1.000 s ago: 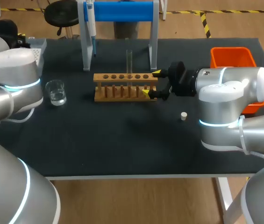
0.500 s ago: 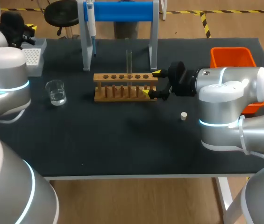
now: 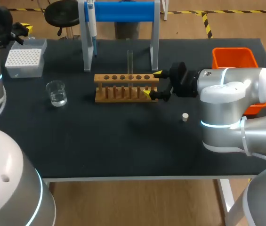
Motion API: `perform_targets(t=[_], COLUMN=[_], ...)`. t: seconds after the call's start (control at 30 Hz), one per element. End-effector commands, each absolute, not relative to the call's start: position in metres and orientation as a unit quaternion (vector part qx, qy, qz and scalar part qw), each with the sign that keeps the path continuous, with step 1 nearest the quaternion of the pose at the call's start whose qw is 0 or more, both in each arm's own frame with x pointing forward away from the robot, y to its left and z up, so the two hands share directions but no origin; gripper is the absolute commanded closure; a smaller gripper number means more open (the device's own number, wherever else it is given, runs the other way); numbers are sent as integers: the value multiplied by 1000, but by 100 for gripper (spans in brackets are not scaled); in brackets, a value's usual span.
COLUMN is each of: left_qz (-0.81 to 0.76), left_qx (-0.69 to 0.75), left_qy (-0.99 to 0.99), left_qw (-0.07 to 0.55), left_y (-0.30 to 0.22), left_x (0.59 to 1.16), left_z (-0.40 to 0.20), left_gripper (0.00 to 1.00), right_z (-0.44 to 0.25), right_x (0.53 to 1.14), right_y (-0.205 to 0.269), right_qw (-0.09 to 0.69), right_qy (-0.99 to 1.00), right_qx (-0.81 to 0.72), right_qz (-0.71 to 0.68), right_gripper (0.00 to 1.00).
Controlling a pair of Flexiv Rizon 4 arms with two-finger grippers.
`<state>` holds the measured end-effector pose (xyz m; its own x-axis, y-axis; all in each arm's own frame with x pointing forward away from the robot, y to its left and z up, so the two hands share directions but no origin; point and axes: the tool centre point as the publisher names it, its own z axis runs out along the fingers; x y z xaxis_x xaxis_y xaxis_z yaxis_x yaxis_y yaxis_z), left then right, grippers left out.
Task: Invert the test tube, pick up the pipette, mount the tip to pipette, aspirate from beaker and dispense into the tube, eject the tip, return the pipette, and cap with the stopper.
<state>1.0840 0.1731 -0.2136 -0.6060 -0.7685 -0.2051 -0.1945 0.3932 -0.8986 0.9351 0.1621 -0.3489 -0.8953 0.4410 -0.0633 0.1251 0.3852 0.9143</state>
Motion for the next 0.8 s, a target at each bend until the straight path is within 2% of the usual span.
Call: perform_targets(t=[0.03,0.53,0.8], left_qz=[-459,-474,-493], left_qx=[-273,-153,-135], left_qy=[799,855,852], left_qw=[276,147,116], left_y=[151,0,-59], left_x=[1053,935,900], left_z=[-199,-162,-158], left_gripper=[100,100,100], right_z=[-349,-349,-349], right_x=[935,935,935], right_y=[162,162,162], right_qw=[151,151,151], right_qy=[819,819,819], right_qx=[173,173,173], right_qz=[527,527,527], right_gripper=[0,0,0])
